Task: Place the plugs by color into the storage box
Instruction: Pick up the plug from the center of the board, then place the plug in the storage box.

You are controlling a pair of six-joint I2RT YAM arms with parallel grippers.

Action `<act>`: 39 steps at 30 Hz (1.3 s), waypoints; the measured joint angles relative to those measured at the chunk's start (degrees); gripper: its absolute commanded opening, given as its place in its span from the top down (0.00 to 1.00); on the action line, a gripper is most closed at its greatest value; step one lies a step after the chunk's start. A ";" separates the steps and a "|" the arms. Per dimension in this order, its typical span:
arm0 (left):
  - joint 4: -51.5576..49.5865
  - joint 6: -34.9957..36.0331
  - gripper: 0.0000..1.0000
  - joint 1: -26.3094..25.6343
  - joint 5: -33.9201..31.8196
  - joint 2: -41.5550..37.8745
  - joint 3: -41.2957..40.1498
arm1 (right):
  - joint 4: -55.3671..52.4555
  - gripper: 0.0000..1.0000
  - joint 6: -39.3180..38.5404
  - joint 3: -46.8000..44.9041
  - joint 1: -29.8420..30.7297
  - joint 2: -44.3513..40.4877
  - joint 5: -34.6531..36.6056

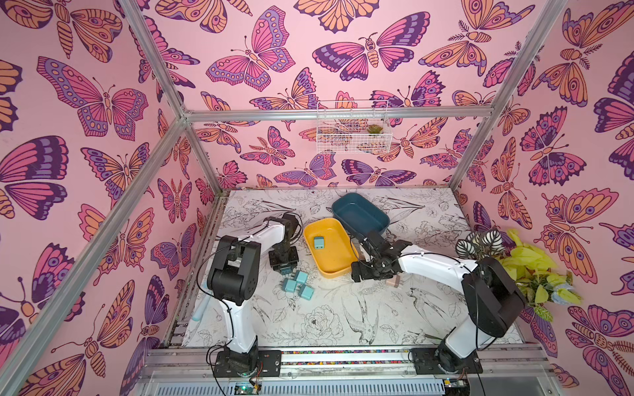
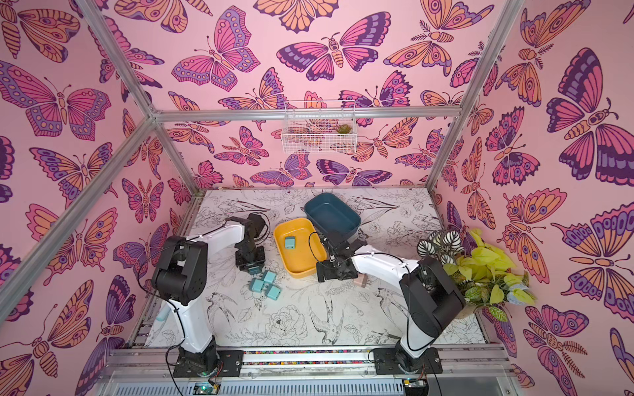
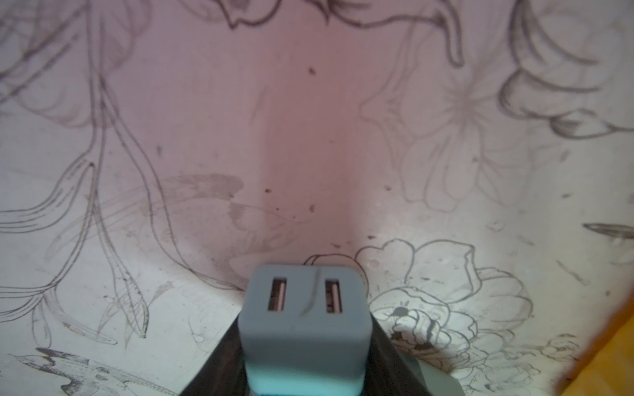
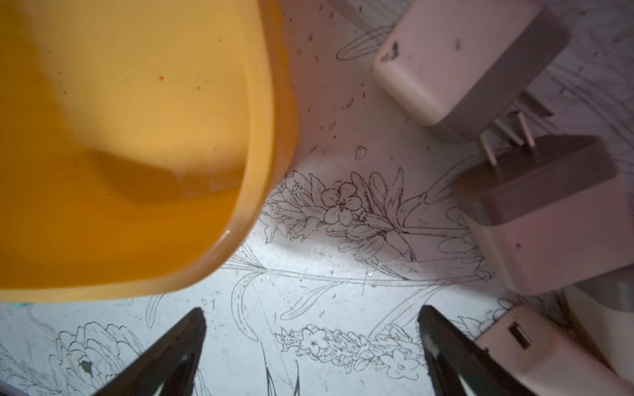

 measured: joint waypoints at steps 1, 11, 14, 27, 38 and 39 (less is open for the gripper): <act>0.00 0.15 0.59 0.00 -0.09 0.00 0.00 | 0.00 0.03 0.00 0.00 0.00 0.00 0.00; -0.26 0.72 0.59 0.00 -0.20 -1.73 0.13 | 0.00 0.03 0.02 0.00 0.00 0.00 0.00; -1.40 0.81 0.59 0.00 -0.20 -3.65 1.79 | 0.02 0.03 0.02 0.00 0.00 0.00 0.02; -3.85 0.76 0.60 -1.20 -0.15 -5.38 15.30 | 1.03 0.02 0.70 -1.49 0.00 -0.66 -0.02; -5.16 -2.49 0.60 -10.25 2.29 9.81 33.77 | 0.31 0.02 1.75 -4.35 0.00 -5.81 0.90; -5.27 -2.80 0.60 -10.95 2.58 11.30 34.91 | 0.17 0.02 1.86 -4.59 0.00 -6.64 1.14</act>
